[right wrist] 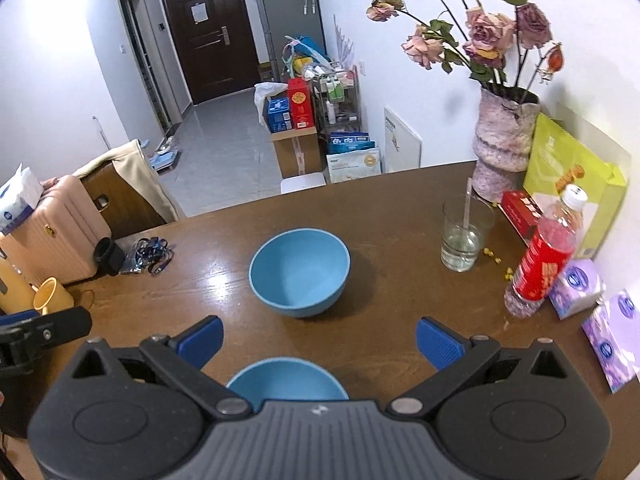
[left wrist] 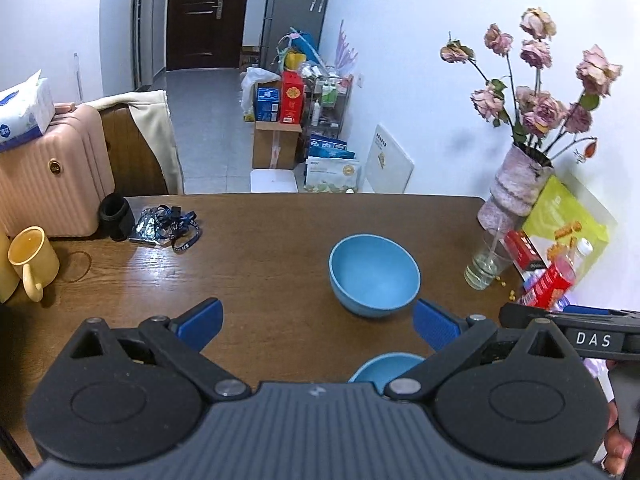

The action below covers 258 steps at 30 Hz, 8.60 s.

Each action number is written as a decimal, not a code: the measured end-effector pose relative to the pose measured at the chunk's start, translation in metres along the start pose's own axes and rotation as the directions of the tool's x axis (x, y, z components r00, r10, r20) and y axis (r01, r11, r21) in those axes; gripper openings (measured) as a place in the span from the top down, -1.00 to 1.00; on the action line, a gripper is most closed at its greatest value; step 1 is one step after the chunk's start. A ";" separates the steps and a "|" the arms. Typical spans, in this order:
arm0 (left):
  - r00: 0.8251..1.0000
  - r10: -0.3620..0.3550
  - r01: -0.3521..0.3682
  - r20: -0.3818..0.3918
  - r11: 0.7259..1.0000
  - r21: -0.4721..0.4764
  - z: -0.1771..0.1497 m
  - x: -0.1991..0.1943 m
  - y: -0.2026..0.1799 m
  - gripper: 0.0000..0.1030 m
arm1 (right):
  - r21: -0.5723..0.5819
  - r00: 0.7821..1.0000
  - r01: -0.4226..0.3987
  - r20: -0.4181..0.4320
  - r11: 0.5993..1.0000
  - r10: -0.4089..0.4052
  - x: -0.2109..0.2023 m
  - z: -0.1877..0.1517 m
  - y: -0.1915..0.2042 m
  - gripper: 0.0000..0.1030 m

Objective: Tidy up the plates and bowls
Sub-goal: 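Pull both open tools back from the stacked bowls, then move both open tools toward the remaining single blue bowl, then close the left gripper on the single bowl's rim while the right gripper grips it too, then lift the single blue bowl and lower it into the nested blue bowls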

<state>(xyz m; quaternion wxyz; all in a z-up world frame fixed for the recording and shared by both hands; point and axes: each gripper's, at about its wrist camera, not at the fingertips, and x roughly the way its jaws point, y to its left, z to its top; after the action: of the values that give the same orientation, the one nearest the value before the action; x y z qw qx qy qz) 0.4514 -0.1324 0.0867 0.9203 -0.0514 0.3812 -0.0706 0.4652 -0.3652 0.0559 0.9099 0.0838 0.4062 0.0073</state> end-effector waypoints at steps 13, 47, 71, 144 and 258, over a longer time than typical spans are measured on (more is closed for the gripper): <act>0.998 0.052 -0.054 -0.034 0.997 -0.050 0.040 0.059 -0.014 -1.00 | -0.027 0.998 -0.047 -0.045 0.999 0.045 0.065 0.045 -0.014 -1.00; 0.953 0.162 -0.180 -0.258 0.982 -0.049 0.051 0.240 -0.047 -0.98 | 0.054 0.972 -0.047 -0.227 0.997 0.058 0.224 0.068 -0.071 -0.54; 0.912 0.160 -0.198 -0.378 0.978 -0.063 0.032 0.317 -0.032 -0.02 | 0.073 0.946 -0.088 -0.307 0.993 0.106 0.291 0.059 -0.065 0.26; 0.989 0.035 -0.047 -0.144 0.996 -0.078 0.034 0.132 -0.054 0.86 | 0.118 0.988 -0.127 -0.068 0.985 0.135 0.105 0.047 -0.045 0.85; 0.938 0.156 -0.130 -0.309 0.986 0.103 -0.109 0.118 -0.054 0.83 | -0.124 0.972 0.011 -0.230 0.992 -0.040 0.098 -0.092 -0.011 0.85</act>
<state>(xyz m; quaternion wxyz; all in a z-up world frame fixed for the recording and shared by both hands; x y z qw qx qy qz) 0.4522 -0.2098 -0.0642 0.8513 0.0259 0.5233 -0.0261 0.4620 -0.3548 -0.0786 0.8597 0.0214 0.5094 0.0301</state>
